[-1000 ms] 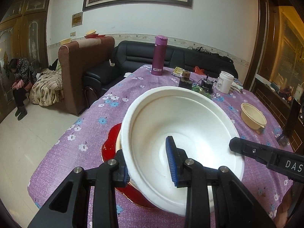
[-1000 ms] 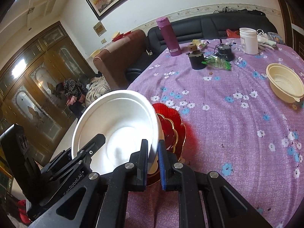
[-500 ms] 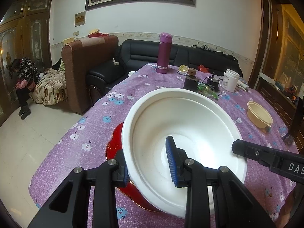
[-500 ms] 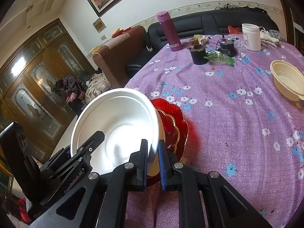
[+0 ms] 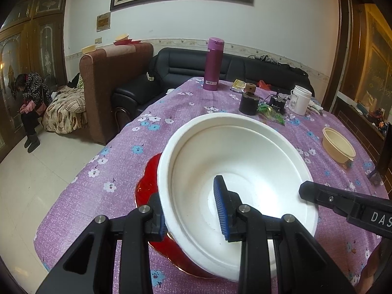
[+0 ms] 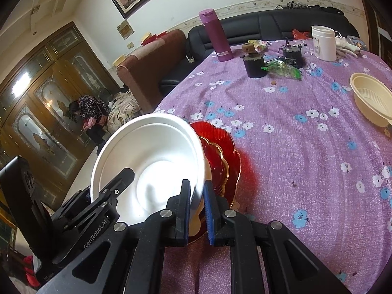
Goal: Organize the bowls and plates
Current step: 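Lower the white bowl onto the stacked plates and beige bowl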
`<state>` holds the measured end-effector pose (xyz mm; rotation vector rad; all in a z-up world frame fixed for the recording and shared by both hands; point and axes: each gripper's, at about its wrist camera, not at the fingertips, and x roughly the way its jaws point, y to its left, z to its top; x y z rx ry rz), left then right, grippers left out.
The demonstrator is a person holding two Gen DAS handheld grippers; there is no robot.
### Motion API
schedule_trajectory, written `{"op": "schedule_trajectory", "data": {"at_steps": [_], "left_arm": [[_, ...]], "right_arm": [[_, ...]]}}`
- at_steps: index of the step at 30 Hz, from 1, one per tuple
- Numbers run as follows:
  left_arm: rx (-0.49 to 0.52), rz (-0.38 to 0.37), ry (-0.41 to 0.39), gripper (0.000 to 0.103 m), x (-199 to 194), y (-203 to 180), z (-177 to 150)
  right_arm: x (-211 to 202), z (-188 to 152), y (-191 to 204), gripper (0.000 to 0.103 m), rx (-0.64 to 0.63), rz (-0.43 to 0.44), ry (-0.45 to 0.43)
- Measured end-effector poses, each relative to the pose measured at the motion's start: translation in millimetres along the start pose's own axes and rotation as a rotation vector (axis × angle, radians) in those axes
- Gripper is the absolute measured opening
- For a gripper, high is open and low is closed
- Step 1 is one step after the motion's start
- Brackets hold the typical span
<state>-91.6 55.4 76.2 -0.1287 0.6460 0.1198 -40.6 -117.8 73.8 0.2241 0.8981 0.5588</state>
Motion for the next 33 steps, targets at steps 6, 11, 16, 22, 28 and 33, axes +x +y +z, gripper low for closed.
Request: {"op": "schedule_trajectory", "data": {"at_steps": [6,11,16,22,28,33], "left_arm": [[0.006,0.006,-0.003,0.03,2.2,-0.1,0.1],[0.006,0.007,-0.003,0.03,2.6,0.2,0.4],[0.008,0.008,-0.004,0.03,2.7,0.0,0.5],[0.007,0.007,-0.005,0.03,3.0,-0.3,0.0],[0.011,0.012,-0.008,0.03,6.4,4.6,3.7],[0.01,0.009,-0.009,0.032,10.1,6.2,7.2]], "right_arm": [[2.3,0.8,-1.3,0.014,-0.001,-0.002,-0.004],[3.0,1.0,-1.0,0.014,0.0,-0.004,-0.004],[3.7,1.5,-1.1,0.014,0.002,-0.005,-0.006],[5.4,2.9,-1.7,0.014,0.001,-0.01,-0.009],[7.6,3.3,-2.1,0.015,-0.005,-0.016,-0.014],[9.7,5.1,-3.5,0.015,-0.008,-0.017,-0.022]]}}
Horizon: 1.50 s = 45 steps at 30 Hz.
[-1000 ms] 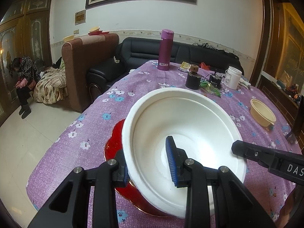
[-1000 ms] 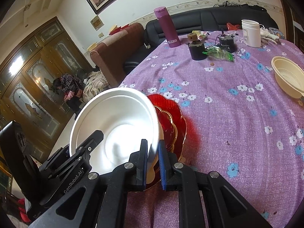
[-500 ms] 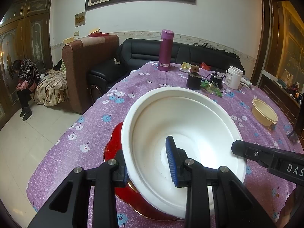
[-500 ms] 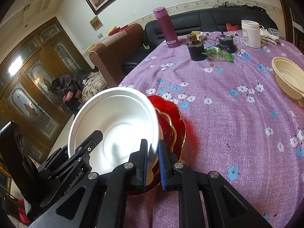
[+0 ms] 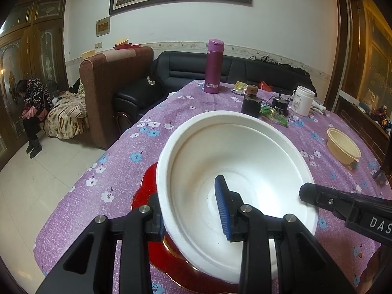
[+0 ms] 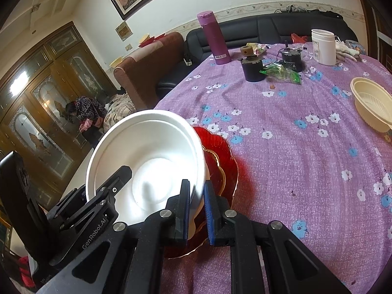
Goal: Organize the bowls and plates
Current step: 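Lower the white bowl onto the stacked plates and beige bowl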
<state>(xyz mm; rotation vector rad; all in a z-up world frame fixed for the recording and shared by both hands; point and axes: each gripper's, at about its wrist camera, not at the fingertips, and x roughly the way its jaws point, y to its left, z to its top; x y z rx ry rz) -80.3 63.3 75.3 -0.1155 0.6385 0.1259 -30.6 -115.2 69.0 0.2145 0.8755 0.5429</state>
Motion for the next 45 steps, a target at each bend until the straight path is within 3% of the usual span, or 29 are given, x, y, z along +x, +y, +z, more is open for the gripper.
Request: {"op": "schedule_trajectory", "data": {"at_steps": [6,19,27,32,39,45], "left_arm": [[-0.003,-0.009,0.008,0.04,3,-1,3],[0.003,0.001,0.005,0.043,4,-3,2],[0.003,0.022,-0.017,0.056,-2,-7,1],[-0.003,0.034,-0.028,0.057,-7,-6,2],[-0.003,0.043,-0.043,0.062,-16,-7,3],[0.004,0.05,-0.058,0.063,-23,-12,6]], "right_arm": [[-1,1,-3,0.015,0.011,0.02,0.007],[-9,1,-4,0.016,0.011,0.034,0.001],[-15,1,-6,0.016,0.018,0.047,-0.01],[-19,1,-9,0.016,0.028,0.05,-0.016],[-28,1,-14,0.025,0.044,0.051,-0.038],[-35,0,-23,0.026,0.064,0.05,-0.054]]}}
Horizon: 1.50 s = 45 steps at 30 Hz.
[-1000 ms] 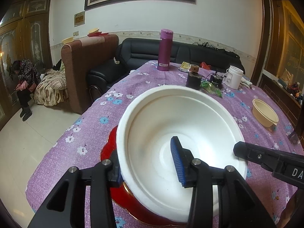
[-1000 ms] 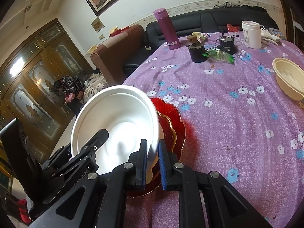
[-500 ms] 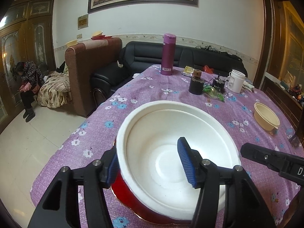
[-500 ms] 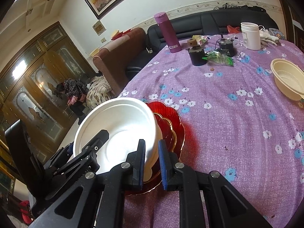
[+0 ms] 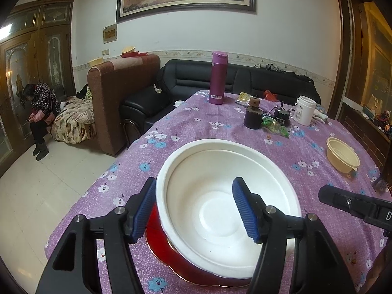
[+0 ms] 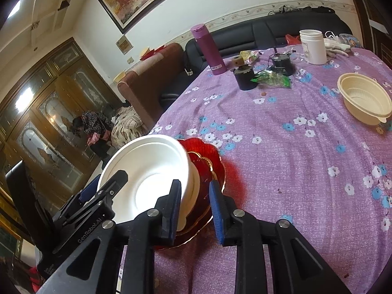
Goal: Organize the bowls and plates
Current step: 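Lower the white bowl onto the stacked plates and beige bowl, then open the right gripper and withdraw it from the white bowl, then move the right gripper to the second beige bowl and grasp its rim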
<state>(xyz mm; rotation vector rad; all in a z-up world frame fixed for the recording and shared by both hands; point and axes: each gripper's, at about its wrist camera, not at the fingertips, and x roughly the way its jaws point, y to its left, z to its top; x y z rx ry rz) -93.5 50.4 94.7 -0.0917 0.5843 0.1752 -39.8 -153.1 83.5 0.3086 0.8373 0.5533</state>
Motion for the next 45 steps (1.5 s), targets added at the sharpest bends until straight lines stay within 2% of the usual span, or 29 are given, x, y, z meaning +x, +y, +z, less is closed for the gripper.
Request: {"op": "schedule_trajectory", "data": {"at_steps": [7,12,17,26,39,45], "left_arm": [[0.027,0.009,-0.002,0.066,-3,-11,2],[0.027,0.048,-0.01,0.072,-6,-8,5],[0.016,0.079,-0.008,0.072,-10,-2,5],[0.035,0.094,-0.044,0.074,-21,-11,12],[0.093,0.06,-0.063,0.075,-26,-44,20],[0.161,-0.018,-0.087,0.075,-34,-85,26]], "right_arm": [[-6,-1,-11,0.026,0.023,0.006,-0.008],[-12,-1,-19,0.027,0.037,0.019,-0.017],[-15,0,-28,0.031,0.054,0.038,-0.021],[-24,3,-44,0.032,0.096,0.046,-0.04],[-44,8,-77,0.035,0.16,0.019,-0.078],[-68,17,-111,0.035,0.225,-0.019,-0.139]]}}
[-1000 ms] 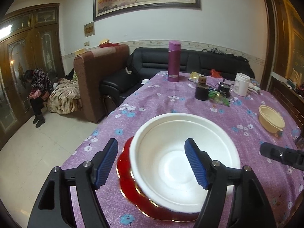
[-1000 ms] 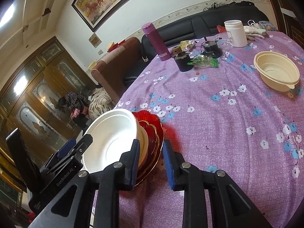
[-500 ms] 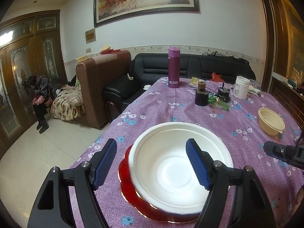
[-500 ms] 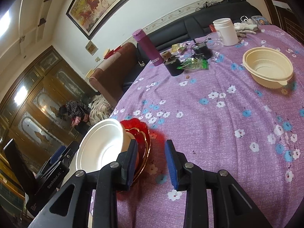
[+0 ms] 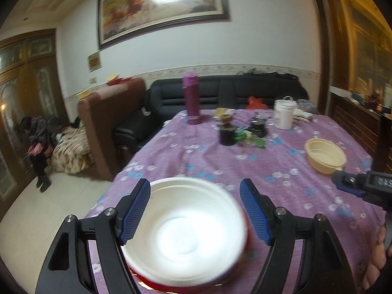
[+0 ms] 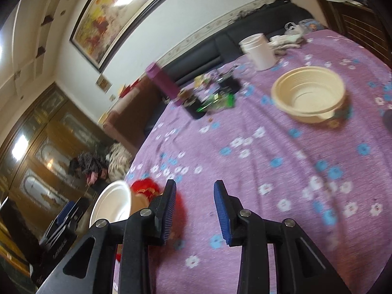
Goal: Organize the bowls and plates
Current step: 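Move the right gripper to the second beige bowl and grasp its rim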
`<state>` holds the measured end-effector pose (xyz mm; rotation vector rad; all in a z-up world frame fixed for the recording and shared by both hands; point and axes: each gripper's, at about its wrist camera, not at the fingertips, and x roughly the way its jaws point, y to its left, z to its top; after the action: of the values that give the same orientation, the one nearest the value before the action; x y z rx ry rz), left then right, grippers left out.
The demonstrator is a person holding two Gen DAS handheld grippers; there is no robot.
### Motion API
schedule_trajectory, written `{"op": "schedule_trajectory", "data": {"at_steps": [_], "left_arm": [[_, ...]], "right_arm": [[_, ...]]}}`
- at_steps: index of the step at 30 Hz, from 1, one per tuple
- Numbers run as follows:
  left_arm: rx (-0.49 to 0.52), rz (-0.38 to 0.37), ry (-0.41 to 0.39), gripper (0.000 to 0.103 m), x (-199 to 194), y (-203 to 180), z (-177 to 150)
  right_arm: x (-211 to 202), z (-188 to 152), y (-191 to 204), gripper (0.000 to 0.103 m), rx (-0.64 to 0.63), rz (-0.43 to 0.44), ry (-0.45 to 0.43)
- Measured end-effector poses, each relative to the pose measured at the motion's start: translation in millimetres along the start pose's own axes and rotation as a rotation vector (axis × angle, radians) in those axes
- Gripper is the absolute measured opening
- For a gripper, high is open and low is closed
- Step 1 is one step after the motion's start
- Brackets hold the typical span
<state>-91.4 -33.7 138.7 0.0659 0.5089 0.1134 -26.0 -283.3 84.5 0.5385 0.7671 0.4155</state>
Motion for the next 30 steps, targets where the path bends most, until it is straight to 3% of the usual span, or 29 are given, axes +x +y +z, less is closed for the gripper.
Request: {"op": "schedule_trajectory", "data": {"at_steps": [5,13,19,30], "left_arm": [[0.067,-0.102,0.005,0.076,1,-43,5],[0.142,-0.243,0.081,0.076,24,-105,1],[0.179,-0.306,0.133,0.076,46,-137,13],[0.182,-0.363,0.203,0.076,90,-180,46]], "right_arm": [[-21,12,-34,0.035,0.068,-0.043,-0.051],[-49,28,-86,0.035,0.179,-0.122,-0.099],[-54,43,-115,0.042,0.238,-0.198,-0.084],[-33,86,-137,0.042,0.266,-0.338,-0.094]]}}
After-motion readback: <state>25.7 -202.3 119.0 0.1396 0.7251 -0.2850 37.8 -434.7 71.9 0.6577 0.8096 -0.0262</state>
